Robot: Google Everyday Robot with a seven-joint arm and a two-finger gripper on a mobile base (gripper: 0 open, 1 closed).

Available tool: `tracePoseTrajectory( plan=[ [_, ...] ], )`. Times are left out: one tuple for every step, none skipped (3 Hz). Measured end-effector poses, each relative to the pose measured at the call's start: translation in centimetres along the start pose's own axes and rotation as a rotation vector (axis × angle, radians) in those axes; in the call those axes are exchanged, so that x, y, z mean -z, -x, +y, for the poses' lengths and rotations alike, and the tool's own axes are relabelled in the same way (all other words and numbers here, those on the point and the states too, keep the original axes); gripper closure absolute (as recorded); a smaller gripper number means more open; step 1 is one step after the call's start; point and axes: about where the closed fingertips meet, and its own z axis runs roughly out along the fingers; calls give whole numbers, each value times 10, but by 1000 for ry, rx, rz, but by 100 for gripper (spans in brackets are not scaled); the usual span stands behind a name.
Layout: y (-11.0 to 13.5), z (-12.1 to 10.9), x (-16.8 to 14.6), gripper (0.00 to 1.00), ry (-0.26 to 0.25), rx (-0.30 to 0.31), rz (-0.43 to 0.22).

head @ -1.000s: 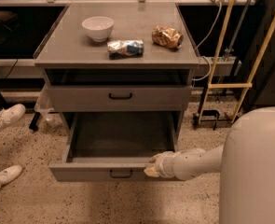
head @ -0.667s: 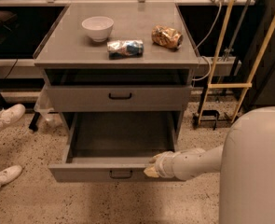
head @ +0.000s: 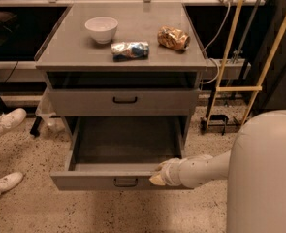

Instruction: Open middle drawer

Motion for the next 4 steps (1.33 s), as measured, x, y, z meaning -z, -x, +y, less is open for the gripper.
tracePoseTrajectory(
  plan=[
    [-5, 4, 0, 100, -7, -8, -10],
    [-3, 4, 2, 100, -7, -8, -10],
    [-13, 4, 5, 100, -14, -23, 4],
    [-13, 4, 5, 81, -14, -23, 4]
  ],
)
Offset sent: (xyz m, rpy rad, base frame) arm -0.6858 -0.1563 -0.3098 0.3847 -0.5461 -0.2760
